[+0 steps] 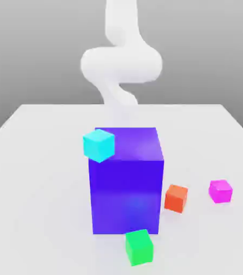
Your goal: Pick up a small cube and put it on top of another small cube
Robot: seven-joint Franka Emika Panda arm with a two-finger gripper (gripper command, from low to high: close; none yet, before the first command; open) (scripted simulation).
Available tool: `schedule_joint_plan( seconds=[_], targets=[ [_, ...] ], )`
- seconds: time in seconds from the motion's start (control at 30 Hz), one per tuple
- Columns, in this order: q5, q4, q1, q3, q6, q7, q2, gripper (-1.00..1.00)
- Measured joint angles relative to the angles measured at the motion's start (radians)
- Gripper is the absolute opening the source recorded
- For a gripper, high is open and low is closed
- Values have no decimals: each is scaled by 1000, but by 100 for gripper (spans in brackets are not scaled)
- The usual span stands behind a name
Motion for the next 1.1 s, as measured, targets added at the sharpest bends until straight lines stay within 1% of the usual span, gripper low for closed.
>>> schedule_joint_plan(
  seconds=[0.23, 0.4, 0.57, 0.6, 0.67, 0.7, 0.83, 1.0, 1.03, 1.1],
  targets=[
    [-63, -154, 160, 107, 170, -212, 273, 0],
    [-90, -260, 271, 172, 287, -368, 456, 0],
    [-88, -365, 383, 244, 404, -545, 635, 0],
    [-82, -387, 424, 263, 428, -584, 670, 0],
    [-60, -430, 464, 298, 476, -670, 738, 0],
    [-66, -438, 474, 303, 498, -682, 768, 0],
    [-162, -426, 512, 244, 579, -626, 877, 0],
    [-279, -398, 642, 87, 681, -539, 1008, 0],
    [-290, -395, 662, 64, 695, -531, 1026, -100],
    [-290, -395, 662, 64, 695, -531, 1026, -100]
  ],
)
